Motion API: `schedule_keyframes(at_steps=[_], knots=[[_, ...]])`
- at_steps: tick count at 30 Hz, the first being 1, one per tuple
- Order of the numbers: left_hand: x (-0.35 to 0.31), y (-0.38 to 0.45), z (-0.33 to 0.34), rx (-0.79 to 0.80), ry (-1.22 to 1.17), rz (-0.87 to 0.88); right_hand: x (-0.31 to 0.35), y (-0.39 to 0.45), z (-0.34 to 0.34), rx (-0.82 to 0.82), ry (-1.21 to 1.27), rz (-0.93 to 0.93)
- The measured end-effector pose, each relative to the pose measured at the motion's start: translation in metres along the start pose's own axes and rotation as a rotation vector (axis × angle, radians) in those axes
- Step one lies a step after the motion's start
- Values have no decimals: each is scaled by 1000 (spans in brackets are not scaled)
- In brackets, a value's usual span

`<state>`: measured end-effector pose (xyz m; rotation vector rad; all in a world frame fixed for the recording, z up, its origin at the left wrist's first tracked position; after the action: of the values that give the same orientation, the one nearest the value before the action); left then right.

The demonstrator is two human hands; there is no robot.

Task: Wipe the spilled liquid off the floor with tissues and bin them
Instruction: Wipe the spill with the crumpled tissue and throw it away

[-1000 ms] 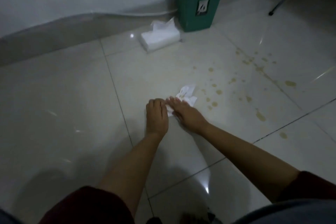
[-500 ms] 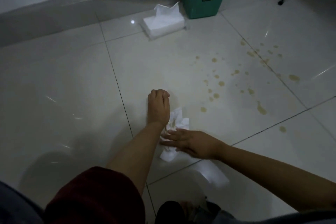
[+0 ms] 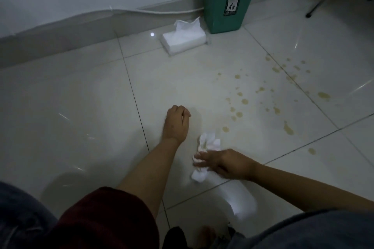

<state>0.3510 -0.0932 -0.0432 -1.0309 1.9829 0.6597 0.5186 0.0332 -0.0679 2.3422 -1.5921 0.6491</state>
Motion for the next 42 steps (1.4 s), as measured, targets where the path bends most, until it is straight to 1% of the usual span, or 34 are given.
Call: schedule_keyframes(at_steps=[2, 3, 5, 7, 9, 10, 12, 13, 16, 18, 20, 23, 25, 27, 29, 31, 32, 34, 37, 39, 40, 42], knots=[[-6, 9, -7, 9, -5, -25, 1, -4, -10, 65, 37, -4], [-9, 15, -9, 31, -31, -64, 0, -1, -16, 100, 20, 9], [-19, 31, -12, 92, -146, -225, -5, 15, -34, 109, 21, 70], [-33, 50, -13, 208, -274, -426, -8, 37, -63, 0, 124, 169], [-50, 65, -16, 367, -377, -604, -12, 60, -98, -122, 277, 274], [-57, 70, -18, 416, -457, -682, -15, 70, -115, -169, 365, 321], [-72, 81, -28, 426, -603, -795, -23, 88, -151, -224, 548, 367], [-77, 87, -33, 417, -648, -816, -27, 95, -166, -231, 632, 374], [-90, 111, -48, 364, -792, -772, -36, 113, -201, -229, 814, 389], [-100, 122, -58, 363, -887, -760, -40, 123, -213, -264, 948, 421], [-110, 129, -66, 413, -931, -772, -42, 133, -222, -313, 1038, 472], [-121, 138, -74, 471, -964, -783, -45, 140, -235, -410, 1083, 500], [-130, 149, -78, 457, -993, -776, -46, 141, -243, -482, 1042, 494], [-140, 161, -82, 454, -1074, -759, -44, 142, -250, -577, 879, 560], [-152, 175, -86, 456, -1106, -726, -42, 142, -259, -690, 692, 626], [-162, 188, -89, 470, -1095, -704, -40, 140, -272, -793, 570, 638], [-167, 194, -92, 483, -1089, -692, -39, 139, -281, -820, 547, 631], [-179, 206, -97, 519, -1080, -666, -34, 138, -303, -808, 537, 615], [-195, 226, -103, 524, -1062, -675, -31, 139, -335, -726, 463, 672], [-208, 243, -108, 491, -1010, -668, -28, 142, -356, -678, 571, 722], [-212, 247, -109, 478, -979, -662, -28, 142, -361, -648, 636, 719], [-223, 260, -114, 496, -939, -637, -24, 144, -378, -609, 656, 700]])
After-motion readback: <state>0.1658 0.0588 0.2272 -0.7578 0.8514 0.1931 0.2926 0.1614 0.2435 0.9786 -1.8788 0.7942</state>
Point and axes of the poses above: each hand's wrist, its own y-axis towards the middle knuckle, its own z-axis out of the palm, x = y × z, the point moved 1 cm from there along y, towards the middle knuckle, and after that the axes turned 10 degrees about -y, right-handed, at the moved point
